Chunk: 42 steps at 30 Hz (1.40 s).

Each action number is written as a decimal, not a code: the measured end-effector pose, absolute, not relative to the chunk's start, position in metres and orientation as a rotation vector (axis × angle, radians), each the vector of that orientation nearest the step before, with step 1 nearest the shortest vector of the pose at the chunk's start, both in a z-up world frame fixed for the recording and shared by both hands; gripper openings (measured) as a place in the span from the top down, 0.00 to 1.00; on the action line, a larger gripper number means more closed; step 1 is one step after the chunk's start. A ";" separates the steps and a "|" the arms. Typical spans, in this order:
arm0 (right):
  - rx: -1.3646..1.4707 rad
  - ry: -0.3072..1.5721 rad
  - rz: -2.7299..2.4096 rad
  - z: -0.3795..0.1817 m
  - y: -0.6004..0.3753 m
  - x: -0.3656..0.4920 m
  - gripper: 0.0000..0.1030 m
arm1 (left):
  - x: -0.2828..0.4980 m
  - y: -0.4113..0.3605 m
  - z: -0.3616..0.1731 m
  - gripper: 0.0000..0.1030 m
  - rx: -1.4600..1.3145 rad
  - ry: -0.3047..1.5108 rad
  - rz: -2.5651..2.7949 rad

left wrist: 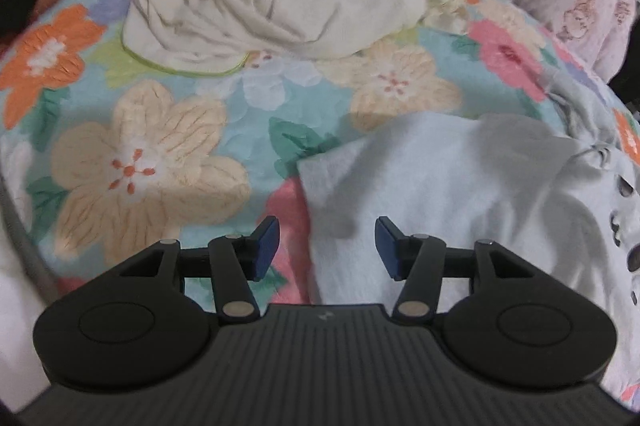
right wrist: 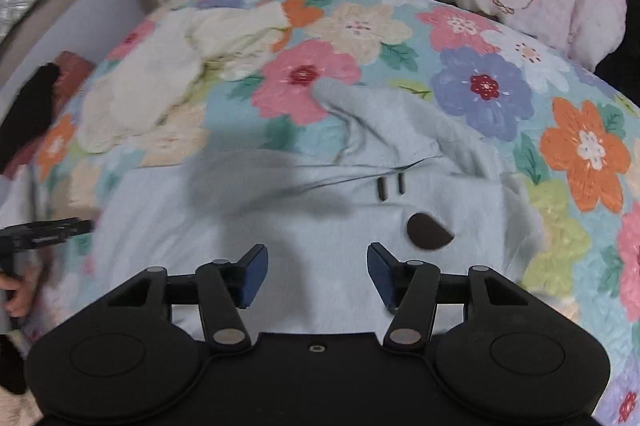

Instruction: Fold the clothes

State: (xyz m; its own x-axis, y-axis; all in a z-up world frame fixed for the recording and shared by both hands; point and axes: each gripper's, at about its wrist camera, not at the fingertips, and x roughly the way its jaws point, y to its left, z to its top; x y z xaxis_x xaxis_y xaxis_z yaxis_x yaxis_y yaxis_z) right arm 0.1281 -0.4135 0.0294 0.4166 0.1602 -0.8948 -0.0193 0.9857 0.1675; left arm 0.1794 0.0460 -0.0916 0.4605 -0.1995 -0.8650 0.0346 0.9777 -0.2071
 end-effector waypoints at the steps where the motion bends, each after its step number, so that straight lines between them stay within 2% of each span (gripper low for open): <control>1: 0.130 1.139 0.087 0.024 -0.416 0.133 0.41 | 0.187 0.053 -0.096 0.49 -0.198 1.065 -0.097; 6: 0.264 1.108 0.008 0.010 -0.443 0.154 0.41 | 0.208 0.065 -0.126 0.51 -0.399 1.066 -0.105; 11: 0.539 1.019 0.017 -0.009 -0.459 0.179 0.41 | 0.207 0.048 -0.129 0.51 -0.422 1.064 -0.248; 19: 0.128 0.992 -0.053 -0.034 -0.411 0.221 0.41 | 0.196 0.034 -0.135 0.49 -0.417 1.020 -0.307; 23: -0.031 0.932 0.000 -0.039 -0.392 0.230 0.41 | 0.194 0.031 -0.129 0.49 -0.395 1.016 -0.348; 27: -0.111 0.967 0.025 -0.042 -0.392 0.247 0.41 | 0.196 0.028 -0.131 0.49 -0.373 1.034 -0.443; 29: -0.136 0.987 0.051 -0.042 -0.394 0.255 0.39 | 0.196 0.023 -0.135 0.48 -0.320 1.059 -0.480; 32: -0.172 1.050 0.114 -0.046 -0.396 0.266 0.31 | 0.192 0.020 -0.133 0.48 -0.286 1.045 -0.467; 35: -0.279 1.094 0.124 -0.055 -0.390 0.274 0.30 | 0.189 0.016 -0.127 0.43 -0.304 1.010 -0.519; 37: -0.290 1.079 0.131 -0.060 -0.386 0.276 0.30 | 0.189 0.014 -0.128 0.42 -0.299 1.017 -0.504; 40: -0.310 1.026 0.085 -0.069 -0.380 0.282 0.24 | 0.189 0.017 -0.133 0.42 -0.322 1.012 -0.494; 42: -0.320 1.007 0.036 -0.077 -0.378 0.290 0.23 | 0.190 0.017 -0.133 0.42 -0.347 1.004 -0.517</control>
State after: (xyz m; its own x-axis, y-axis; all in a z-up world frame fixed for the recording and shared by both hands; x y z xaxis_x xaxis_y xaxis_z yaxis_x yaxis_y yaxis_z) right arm 0.2900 -0.3776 -0.0770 0.5380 -0.1173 -0.8348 -0.1765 0.9527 -0.2476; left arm 0.1898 0.0173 -0.1334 0.4336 -0.5594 -0.7064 0.2501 0.8279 -0.5021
